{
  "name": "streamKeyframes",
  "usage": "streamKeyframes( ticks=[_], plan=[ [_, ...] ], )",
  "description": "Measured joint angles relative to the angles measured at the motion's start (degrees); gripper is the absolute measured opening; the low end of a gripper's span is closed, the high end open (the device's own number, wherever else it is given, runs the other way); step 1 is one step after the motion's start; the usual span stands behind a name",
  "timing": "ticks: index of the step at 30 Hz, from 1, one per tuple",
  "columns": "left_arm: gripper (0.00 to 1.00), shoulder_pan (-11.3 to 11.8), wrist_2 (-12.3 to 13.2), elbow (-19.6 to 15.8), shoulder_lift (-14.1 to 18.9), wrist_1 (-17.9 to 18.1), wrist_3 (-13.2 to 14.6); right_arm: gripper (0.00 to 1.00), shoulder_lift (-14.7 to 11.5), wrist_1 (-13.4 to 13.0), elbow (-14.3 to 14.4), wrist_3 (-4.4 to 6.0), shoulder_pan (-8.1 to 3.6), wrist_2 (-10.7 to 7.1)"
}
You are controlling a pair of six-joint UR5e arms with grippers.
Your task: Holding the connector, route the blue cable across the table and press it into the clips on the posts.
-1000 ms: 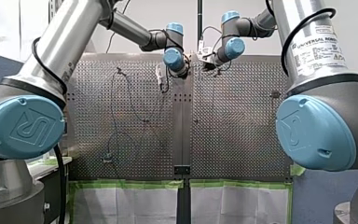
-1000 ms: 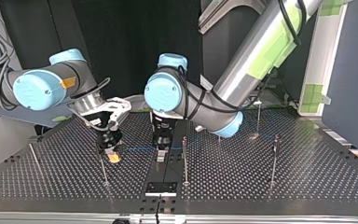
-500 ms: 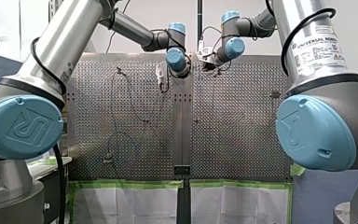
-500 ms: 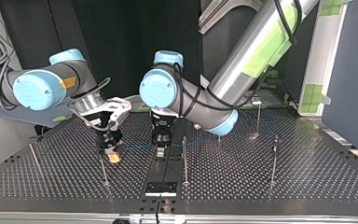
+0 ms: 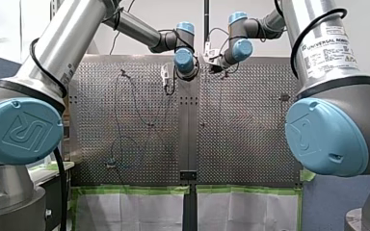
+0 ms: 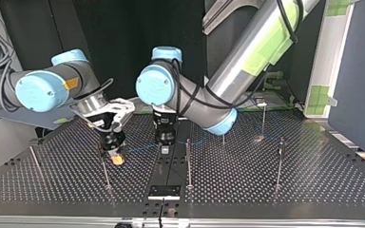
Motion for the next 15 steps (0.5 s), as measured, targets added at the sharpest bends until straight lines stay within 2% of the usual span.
streamKeyframes(
  ticks=[8, 15],
  plan=[
    [0.00, -1.26, -3.80, -2.24, 0.10, -1.26, -0.13, 0.00, 0.03, -0.09, 1.71, 0.07, 0.23, 0.07],
    [0.00, -2.47, -4.67, -5.48, 0.57, 1.30, -0.33, 0.00, 0.07, -0.24, 3.60, 0.02, 0.07, 0.31]
  ],
)
